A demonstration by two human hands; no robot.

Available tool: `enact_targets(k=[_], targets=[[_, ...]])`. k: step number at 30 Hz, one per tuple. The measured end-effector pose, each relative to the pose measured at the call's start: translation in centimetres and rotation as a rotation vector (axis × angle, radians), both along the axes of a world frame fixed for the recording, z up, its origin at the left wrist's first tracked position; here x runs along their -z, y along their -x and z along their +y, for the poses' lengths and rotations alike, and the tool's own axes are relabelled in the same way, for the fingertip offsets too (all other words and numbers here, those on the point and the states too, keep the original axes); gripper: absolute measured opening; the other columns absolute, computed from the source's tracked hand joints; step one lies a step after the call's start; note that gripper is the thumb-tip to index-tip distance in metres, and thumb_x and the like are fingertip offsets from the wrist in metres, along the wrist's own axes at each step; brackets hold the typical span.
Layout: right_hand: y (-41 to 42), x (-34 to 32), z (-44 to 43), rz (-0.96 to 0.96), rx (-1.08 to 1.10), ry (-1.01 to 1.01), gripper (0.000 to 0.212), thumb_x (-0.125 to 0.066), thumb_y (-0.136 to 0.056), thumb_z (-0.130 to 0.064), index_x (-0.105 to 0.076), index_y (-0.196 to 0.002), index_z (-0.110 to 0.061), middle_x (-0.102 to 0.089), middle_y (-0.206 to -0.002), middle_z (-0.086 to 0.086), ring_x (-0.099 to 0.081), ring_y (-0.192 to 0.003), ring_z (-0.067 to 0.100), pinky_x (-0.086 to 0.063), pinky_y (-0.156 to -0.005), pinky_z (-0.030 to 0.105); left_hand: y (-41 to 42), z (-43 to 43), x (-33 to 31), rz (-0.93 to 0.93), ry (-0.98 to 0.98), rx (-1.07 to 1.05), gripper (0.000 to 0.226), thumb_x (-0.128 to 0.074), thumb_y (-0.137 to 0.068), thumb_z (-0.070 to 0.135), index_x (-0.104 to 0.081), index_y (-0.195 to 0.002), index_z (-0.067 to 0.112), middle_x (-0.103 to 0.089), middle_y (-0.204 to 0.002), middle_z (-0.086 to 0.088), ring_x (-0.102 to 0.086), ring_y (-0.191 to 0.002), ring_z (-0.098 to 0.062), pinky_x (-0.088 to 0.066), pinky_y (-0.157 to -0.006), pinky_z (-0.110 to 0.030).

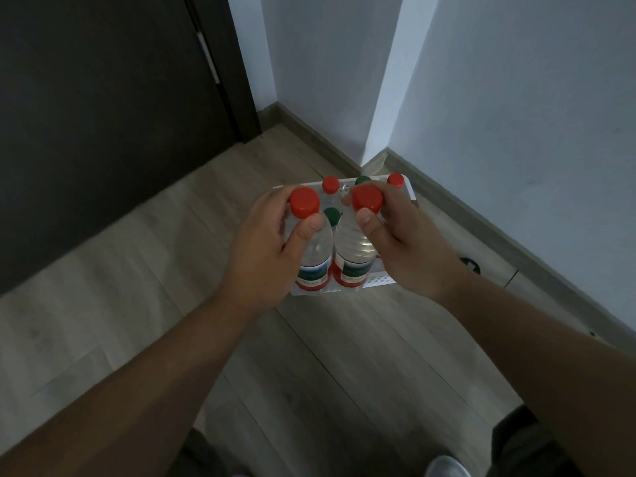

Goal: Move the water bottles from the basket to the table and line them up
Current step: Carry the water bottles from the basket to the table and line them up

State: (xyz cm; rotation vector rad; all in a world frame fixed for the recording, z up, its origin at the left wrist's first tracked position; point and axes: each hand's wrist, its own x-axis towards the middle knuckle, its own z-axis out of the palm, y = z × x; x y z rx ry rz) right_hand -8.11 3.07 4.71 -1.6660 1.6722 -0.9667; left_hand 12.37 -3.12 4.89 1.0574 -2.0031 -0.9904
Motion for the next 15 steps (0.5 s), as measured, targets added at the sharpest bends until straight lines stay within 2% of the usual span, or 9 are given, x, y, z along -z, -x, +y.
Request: enact_targets(k=[4, 6, 7, 9, 11, 13, 15], targets=[[0.3, -0.2, 0.0, -0.028, -0.035, -0.016, 0.034, -0.041, -0.107, -0.044, -0.049, -0.133, -0.023, -0.057, -0.116, -0.020, -0.058, -0.107, -0.010, -0.044, -0.088, 0.003, 0.3, 0.4, 0.3, 0.021, -0.013, 0.019, 0.032, -0.054, -0.100, 0.043, -0.051, -0.130, 0.033, -0.055, -0.119, 0.025, -0.057, -0.115, 0.006, -0.044, -0.092, -0.006], [0.6, -0.1, -0.2, -0.080, -0.077, -0.068, 0.026, -0.050, -0.105, -0.038, -0.045, -0.129, -0.032, -0.055, -0.115, -0.024, -0.055, -0.108, -0.015, -0.043, -0.087, 0.004, 0.3, 0.4, 0.4, 0.080, -0.051, 0.021, 0.033, -0.056, -0.099, 0.040, -0.051, -0.130, 0.031, -0.058, -0.122, 0.022, -0.058, -0.118, 0.004, -0.046, -0.094, -0.009], [0.7, 0.1, -0.2, -0.121, -0.114, -0.112, 0.032, -0.057, -0.103, -0.034, -0.044, -0.132, -0.034, -0.056, -0.121, -0.022, -0.055, -0.114, -0.013, -0.045, -0.091, 0.007, 0.2, 0.4, 0.6, 0.119, -0.092, 0.033, 0.032, -0.059, -0.100, 0.037, -0.052, -0.130, 0.029, -0.061, -0.124, 0.018, -0.060, -0.120, 0.000, -0.048, -0.096, -0.014], [0.8, 1.2, -0.1, -0.197, -0.185, -0.183, 0.062, -0.072, -0.097, -0.029, -0.037, -0.147, -0.032, -0.055, -0.141, -0.014, -0.053, -0.131, 0.002, -0.047, -0.105, 0.024, -0.1, 0.3, 0.9, 0.153, -0.197, 0.085, 0.034, -0.064, -0.099, 0.037, -0.054, -0.131, 0.028, -0.066, -0.126, 0.014, -0.061, -0.122, -0.005, -0.051, -0.100, -0.022], [0.8, 2.3, -0.1, -0.230, -0.199, -0.193, 0.084, -0.082, -0.086, -0.033, -0.032, -0.153, -0.028, -0.052, -0.148, -0.009, -0.050, -0.138, 0.013, -0.047, -0.111, 0.041, -0.3, 0.3, 1.4, 0.095, -0.268, 0.141, 0.040, -0.072, -0.091, 0.036, -0.055, -0.127, 0.033, -0.067, -0.122, 0.024, -0.062, -0.119, 0.001, -0.052, -0.096, -0.019], [0.9, 3.2, -0.2, -0.243, -0.158, -0.197, 0.093, -0.086, -0.078, -0.040, -0.033, -0.153, -0.028, -0.051, -0.149, -0.006, -0.049, -0.140, 0.018, -0.046, -0.112, 0.050, -0.3, 0.6, 2.4, 0.032, -0.322, 0.156, 0.061, -0.085, -0.080, 0.024, -0.051, -0.129, 0.035, -0.066, -0.122, 0.026, -0.061, -0.118, 0.003, -0.051, -0.096, -0.017], [1.0, 4.0, -0.2, -0.221, -0.113, -0.218, 0.095, -0.088, -0.072, -0.047, -0.037, -0.151, -0.029, -0.053, -0.147, -0.006, -0.050, -0.138, 0.018, -0.047, -0.112, 0.052, -0.4, 1.0, 3.6, 0.021, -0.418, 0.123, 0.075, -0.092, -0.072, 0.016, -0.050, -0.133, 0.032, -0.066, -0.123, 0.021, -0.061, -0.119, 0.000, -0.051, -0.095, -0.015]])
